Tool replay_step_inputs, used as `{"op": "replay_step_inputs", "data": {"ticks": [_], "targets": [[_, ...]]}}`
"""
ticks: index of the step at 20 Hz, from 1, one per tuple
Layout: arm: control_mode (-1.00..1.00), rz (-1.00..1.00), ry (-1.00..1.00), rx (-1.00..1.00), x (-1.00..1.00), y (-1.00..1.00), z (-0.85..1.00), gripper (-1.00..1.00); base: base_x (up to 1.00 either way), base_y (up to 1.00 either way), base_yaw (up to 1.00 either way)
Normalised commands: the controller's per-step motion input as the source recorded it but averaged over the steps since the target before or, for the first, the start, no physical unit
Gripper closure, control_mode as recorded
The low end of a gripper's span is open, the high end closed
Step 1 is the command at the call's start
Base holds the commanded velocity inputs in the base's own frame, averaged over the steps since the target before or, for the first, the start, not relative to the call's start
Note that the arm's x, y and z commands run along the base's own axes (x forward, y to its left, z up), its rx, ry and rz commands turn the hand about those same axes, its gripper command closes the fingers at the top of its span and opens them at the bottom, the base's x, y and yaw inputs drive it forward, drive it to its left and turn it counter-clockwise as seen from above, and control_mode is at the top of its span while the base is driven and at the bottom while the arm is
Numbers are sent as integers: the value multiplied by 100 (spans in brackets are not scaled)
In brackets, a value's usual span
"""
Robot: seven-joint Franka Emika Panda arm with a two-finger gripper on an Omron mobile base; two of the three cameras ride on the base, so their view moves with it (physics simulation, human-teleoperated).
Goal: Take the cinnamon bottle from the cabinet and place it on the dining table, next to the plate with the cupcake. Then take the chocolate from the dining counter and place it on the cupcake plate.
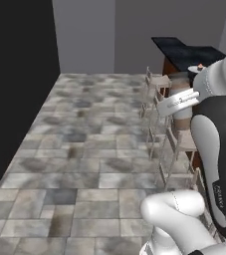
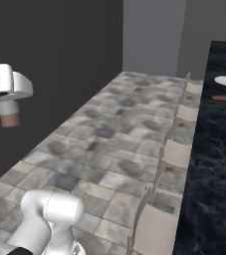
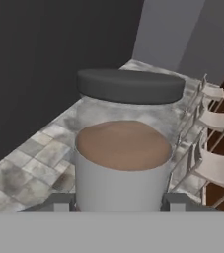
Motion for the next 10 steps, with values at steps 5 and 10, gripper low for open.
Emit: {"op": "replay_step_inputs", "data": {"ticks": [5,10], "targets": [[100,0,0,0,0,0,0,100,100,38,-23],[100,0,0,0,0,0,0,100,100,58,-38]]}}
